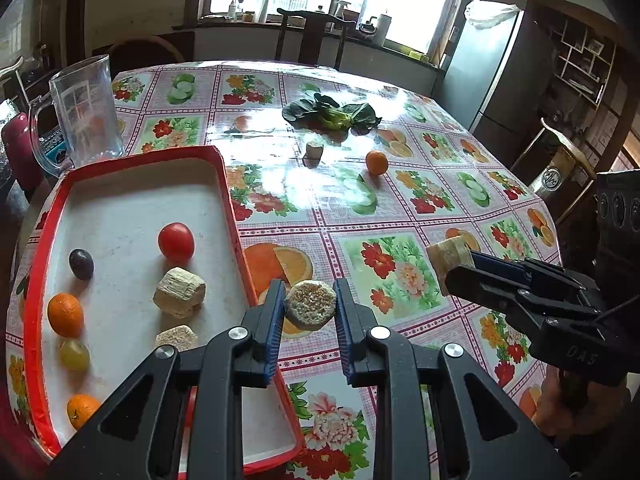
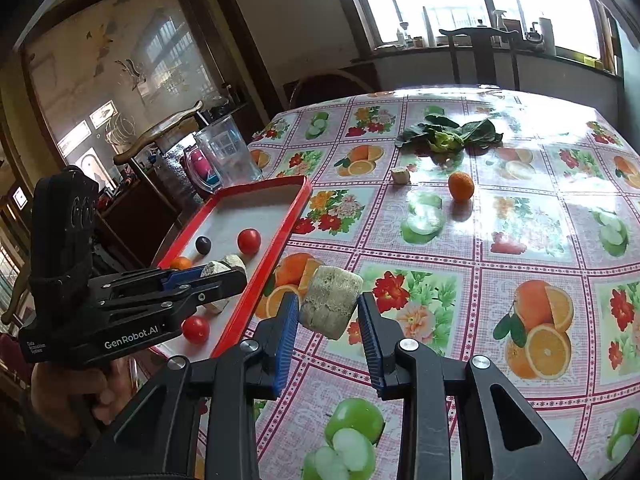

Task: Organize fruits
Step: 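Carry the disc with the left tool while the right tool carries the block into the tray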

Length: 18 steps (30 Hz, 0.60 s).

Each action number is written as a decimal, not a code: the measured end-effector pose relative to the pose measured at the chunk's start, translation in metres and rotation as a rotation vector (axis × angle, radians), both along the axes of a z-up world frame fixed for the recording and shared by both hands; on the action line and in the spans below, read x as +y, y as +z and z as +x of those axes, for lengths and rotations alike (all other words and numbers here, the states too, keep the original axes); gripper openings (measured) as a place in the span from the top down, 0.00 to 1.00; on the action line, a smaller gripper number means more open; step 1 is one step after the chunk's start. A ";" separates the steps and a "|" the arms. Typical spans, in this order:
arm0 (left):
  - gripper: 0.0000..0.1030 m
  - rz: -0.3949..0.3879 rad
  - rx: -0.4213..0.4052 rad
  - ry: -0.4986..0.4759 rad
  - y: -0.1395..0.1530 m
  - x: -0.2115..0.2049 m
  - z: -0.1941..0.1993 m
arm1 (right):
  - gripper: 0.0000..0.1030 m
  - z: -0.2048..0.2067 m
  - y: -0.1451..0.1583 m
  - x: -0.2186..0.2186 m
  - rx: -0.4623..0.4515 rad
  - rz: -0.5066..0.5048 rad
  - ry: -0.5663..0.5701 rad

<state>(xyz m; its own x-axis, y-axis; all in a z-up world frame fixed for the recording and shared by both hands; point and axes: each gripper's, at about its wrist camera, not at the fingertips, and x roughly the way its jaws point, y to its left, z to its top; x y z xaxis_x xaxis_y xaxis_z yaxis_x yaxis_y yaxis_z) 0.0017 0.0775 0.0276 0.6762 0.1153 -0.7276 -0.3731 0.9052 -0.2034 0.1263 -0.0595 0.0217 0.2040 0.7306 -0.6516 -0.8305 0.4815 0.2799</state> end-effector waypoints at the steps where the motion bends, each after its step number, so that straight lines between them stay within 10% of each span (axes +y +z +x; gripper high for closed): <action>1: 0.79 -0.001 -0.001 0.002 0.000 0.001 -0.002 | 0.70 -0.001 0.000 0.001 -0.001 -0.001 0.002; 18: 0.79 -0.011 -0.013 0.057 0.001 0.030 -0.024 | 0.70 -0.017 0.000 0.040 -0.009 -0.024 0.073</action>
